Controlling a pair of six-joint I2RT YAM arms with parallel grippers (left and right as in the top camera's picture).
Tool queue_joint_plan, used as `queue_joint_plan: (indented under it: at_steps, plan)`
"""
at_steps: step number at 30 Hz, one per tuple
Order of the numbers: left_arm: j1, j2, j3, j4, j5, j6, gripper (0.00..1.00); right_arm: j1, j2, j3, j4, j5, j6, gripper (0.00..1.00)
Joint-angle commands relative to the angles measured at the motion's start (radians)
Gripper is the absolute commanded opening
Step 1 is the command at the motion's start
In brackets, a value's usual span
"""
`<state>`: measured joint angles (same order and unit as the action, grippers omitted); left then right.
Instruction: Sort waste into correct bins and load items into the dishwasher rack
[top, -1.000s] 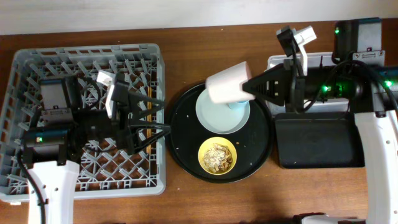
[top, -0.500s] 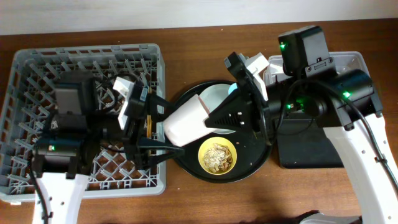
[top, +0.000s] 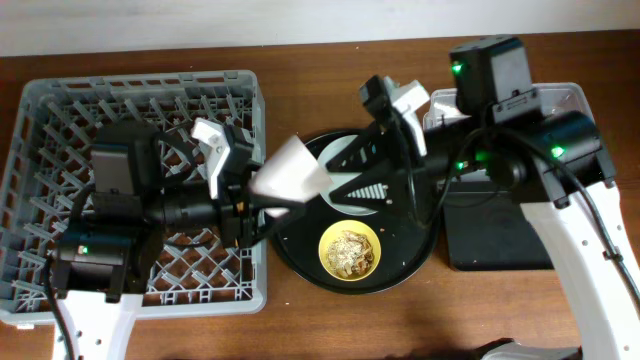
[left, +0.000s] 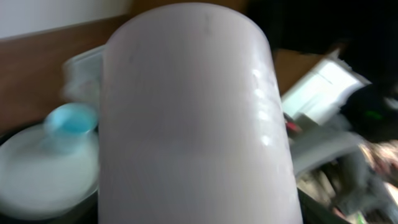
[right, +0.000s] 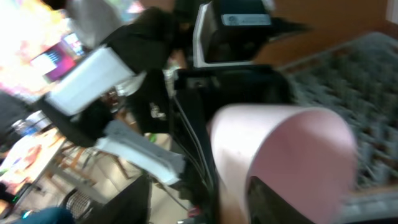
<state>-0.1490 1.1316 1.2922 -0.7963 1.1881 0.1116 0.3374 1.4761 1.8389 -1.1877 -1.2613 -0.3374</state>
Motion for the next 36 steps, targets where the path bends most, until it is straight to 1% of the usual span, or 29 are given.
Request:
queue_joint_plan:
  at_steps: [1,2,3,5,6,8,9,11,13,14,15,17,18,19,20,22,23,25,26,27,28,29,30,31,32,33,34,35,36]
  plan:
    - [0.123,-0.011,0.006,-0.156,-0.48,-0.147,0.4,-0.122,0.003,0.001,-0.044,0.288,0.085,0.59]
    - [0.143,-0.005,0.006,-0.237,-0.538,-0.156,0.4,-0.129,0.003,0.001,-0.067,0.333,0.085,0.57]
    - [0.138,0.004,0.006,-0.289,-0.512,-0.145,0.4,-0.12,0.003,0.001,-0.077,0.332,0.085,0.49]
    - [0.106,0.021,0.006,-0.395,-0.369,-0.047,0.39,-0.073,0.003,0.001,-0.071,0.331,0.085,0.42]
    - [0.093,0.021,0.006,-0.407,-0.332,-0.043,0.35,-0.043,0.003,0.001,-0.051,0.332,0.093,0.38]
    - [0.039,0.02,0.006,-0.409,-0.164,-0.001,0.33,0.029,0.003,0.001,0.05,0.333,0.164,0.37]
    - [0.007,0.02,0.006,-0.409,-0.159,0.0,0.33,0.055,0.003,0.001,0.091,0.349,0.196,0.37]
    - [-0.043,0.02,0.006,-0.408,-0.144,-0.001,0.33,0.11,0.018,0.001,0.113,0.41,0.202,0.37]
    - [-0.072,0.02,0.006,-0.393,-0.135,-0.001,0.33,0.154,0.06,0.001,0.122,0.41,0.216,0.37]
    - [-0.074,0.02,0.006,-0.389,-0.105,-0.001,0.33,0.17,0.092,0.001,0.122,0.413,0.216,0.36]
    - [-0.074,0.02,0.006,-0.377,-0.106,-0.001,0.33,0.181,0.122,0.001,0.122,0.413,0.216,0.36]
    - [-0.073,0.02,0.006,-0.363,-0.115,-0.001,0.33,0.192,0.145,0.001,0.11,0.414,0.216,0.32]
    - [-0.072,0.02,0.006,-0.363,-0.132,-0.001,0.33,0.193,0.14,0.002,0.09,0.415,0.216,0.27]
    - [-0.072,0.02,0.006,-0.363,-0.165,-0.002,0.33,0.193,0.135,0.002,0.054,0.446,0.216,0.25]
    - [-0.072,0.02,0.006,-0.346,-0.175,-0.002,0.33,0.193,0.132,0.002,-0.006,0.513,0.216,0.25]
    - [-0.072,0.02,0.006,-0.31,-0.175,-0.016,0.31,0.193,0.132,0.002,-0.052,0.527,0.216,0.25]
    - [-0.072,0.02,0.006,-0.294,-0.181,-0.029,0.29,0.193,0.131,0.002,-0.074,0.534,0.217,0.25]
    - [-0.072,0.02,0.006,-0.266,-0.205,-0.06,0.28,0.193,0.131,0.002,-0.079,0.542,0.223,0.25]
    - [-0.071,0.02,0.006,-0.251,-0.228,-0.068,0.29,0.192,0.13,0.002,-0.077,0.589,0.225,0.25]
    - [-0.062,0.02,0.006,-0.236,-0.321,-0.106,0.28,0.181,0.126,0.002,-0.079,0.69,0.269,0.26]
    - [-0.038,0.02,0.006,-0.233,-0.414,-0.135,0.28,0.151,0.121,0.002,-0.084,0.758,0.275,0.26]
    - [-0.019,0.02,0.006,-0.235,-0.48,-0.15,0.28,0.131,0.121,0.002,-0.089,0.771,0.276,0.31]
    - [-0.006,0.02,0.006,-0.237,-0.533,-0.169,0.29,0.101,0.121,0.002,-0.106,0.826,0.278,0.36]
    - [0.002,0.02,0.006,-0.251,-0.567,-0.172,0.43,0.048,0.118,0.002,-0.157,0.885,0.302,0.39]
    - [0.002,0.02,0.006,-0.269,-0.586,-0.171,0.61,-0.017,0.101,0.002,-0.187,0.885,0.301,0.45]
    - [0.002,0.02,0.006,-0.295,-0.646,-0.172,0.72,-0.135,0.044,0.002,-0.206,0.886,0.301,0.63]
    - [0.002,0.02,0.006,-0.311,-0.662,-0.171,0.77,-0.24,0.0,0.002,-0.222,0.885,0.302,0.73]
    - [0.002,0.02,0.006,-0.322,-0.662,-0.171,0.81,-0.324,-0.024,0.002,-0.256,0.889,0.302,0.87]
    - [0.002,0.02,0.006,-0.336,-0.662,-0.171,0.87,-0.418,-0.035,0.002,-0.309,0.928,0.302,0.99]
